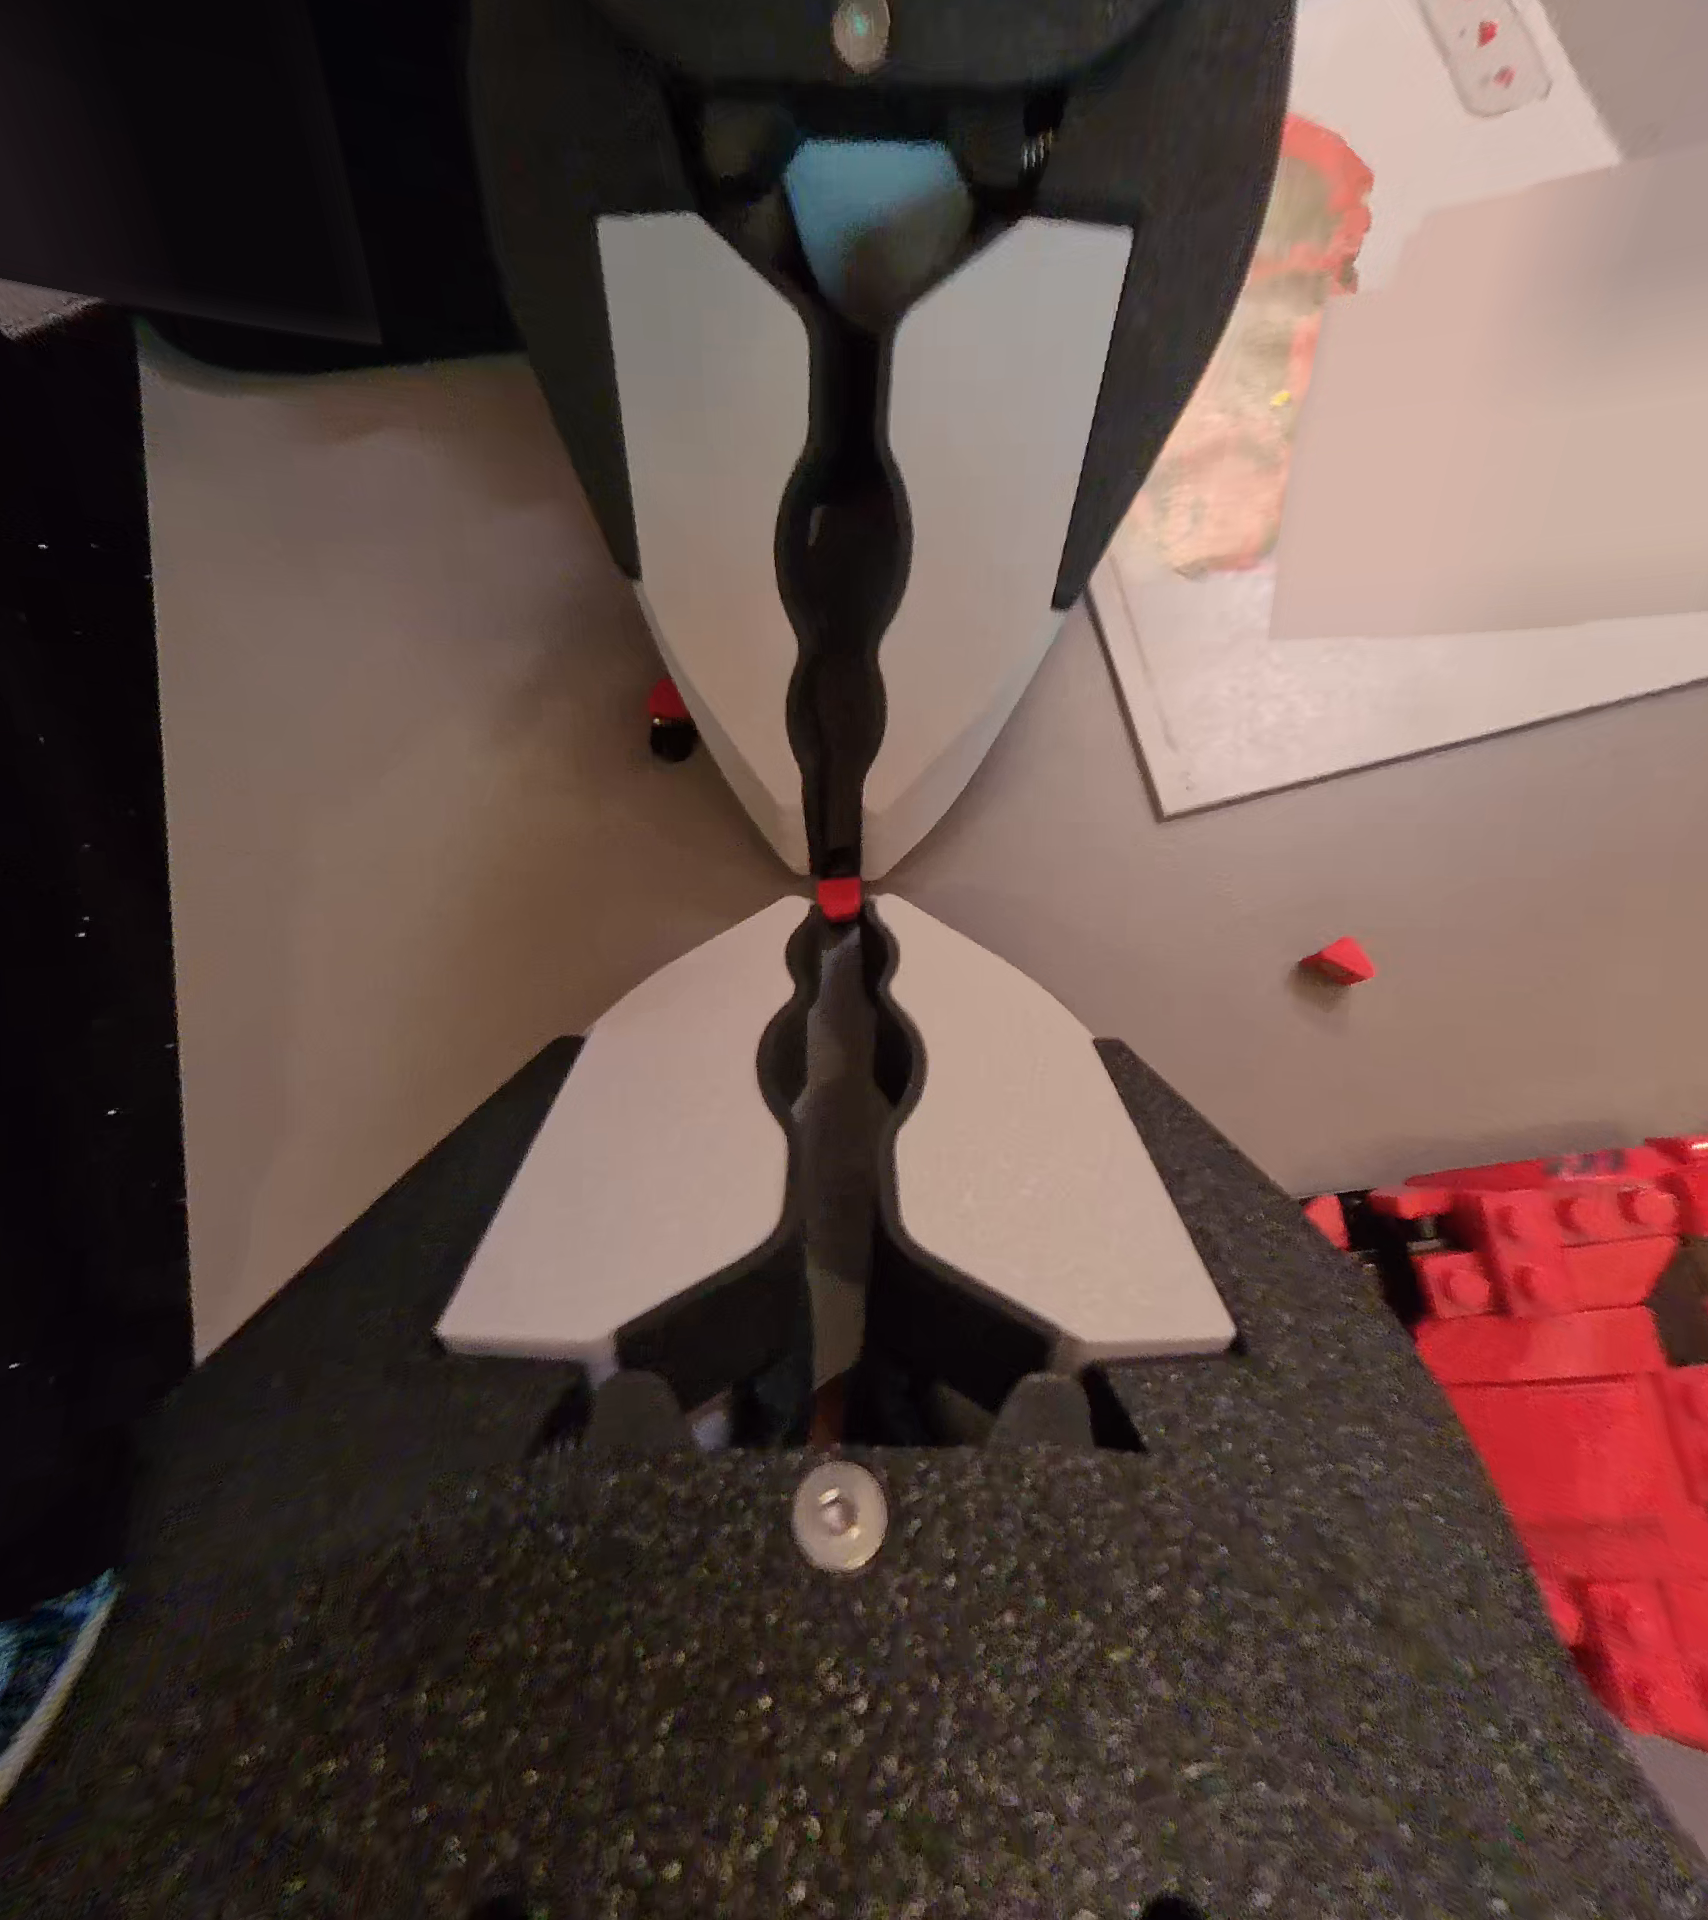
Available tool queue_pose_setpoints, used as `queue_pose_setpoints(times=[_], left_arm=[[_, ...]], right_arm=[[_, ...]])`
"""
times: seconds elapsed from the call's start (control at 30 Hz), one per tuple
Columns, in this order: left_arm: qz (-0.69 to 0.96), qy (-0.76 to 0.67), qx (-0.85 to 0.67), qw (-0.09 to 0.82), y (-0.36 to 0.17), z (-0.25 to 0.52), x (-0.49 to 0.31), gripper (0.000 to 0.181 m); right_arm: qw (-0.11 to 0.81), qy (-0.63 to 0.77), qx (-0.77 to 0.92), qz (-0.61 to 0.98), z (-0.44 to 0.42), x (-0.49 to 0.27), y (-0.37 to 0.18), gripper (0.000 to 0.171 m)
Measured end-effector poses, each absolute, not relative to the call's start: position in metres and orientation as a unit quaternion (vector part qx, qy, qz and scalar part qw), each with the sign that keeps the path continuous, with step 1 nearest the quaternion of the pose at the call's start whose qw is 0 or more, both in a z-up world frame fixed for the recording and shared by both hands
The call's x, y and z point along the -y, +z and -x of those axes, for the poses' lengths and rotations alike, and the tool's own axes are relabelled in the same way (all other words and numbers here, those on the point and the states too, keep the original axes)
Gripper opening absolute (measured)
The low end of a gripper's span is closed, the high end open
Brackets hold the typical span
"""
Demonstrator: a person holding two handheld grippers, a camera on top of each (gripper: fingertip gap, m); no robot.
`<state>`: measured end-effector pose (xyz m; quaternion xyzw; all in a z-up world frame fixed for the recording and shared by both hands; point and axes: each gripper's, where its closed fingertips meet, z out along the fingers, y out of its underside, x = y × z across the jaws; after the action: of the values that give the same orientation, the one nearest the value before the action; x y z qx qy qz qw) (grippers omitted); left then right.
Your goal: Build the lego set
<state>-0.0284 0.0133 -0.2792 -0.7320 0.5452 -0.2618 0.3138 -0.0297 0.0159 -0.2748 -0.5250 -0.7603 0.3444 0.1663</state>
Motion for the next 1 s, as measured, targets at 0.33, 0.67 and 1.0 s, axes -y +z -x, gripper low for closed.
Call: queue_pose_setpoints(times=[0.33, 0.67, 1.0], left_arm=[[0.734, -0.264, -0.542, 0.311, -0.279, 0.029, -0.013, 0.006], [0.735, -0.266, -0.541, 0.311, -0.280, 0.029, -0.013, 0.006], [0.735, -0.267, -0.540, 0.311, -0.280, 0.029, -0.013, 0.006]], right_arm=[[0.172, 0.357, 0.752, 0.526, 0.030, -0.015, -0.275, 0.000], [0.214, 0.370, 0.758, 0.493, 0.036, -0.013, -0.273, 0.000], [0.237, 0.370, 0.757, 0.483, 0.036, -0.015, -0.274, 0.001]])
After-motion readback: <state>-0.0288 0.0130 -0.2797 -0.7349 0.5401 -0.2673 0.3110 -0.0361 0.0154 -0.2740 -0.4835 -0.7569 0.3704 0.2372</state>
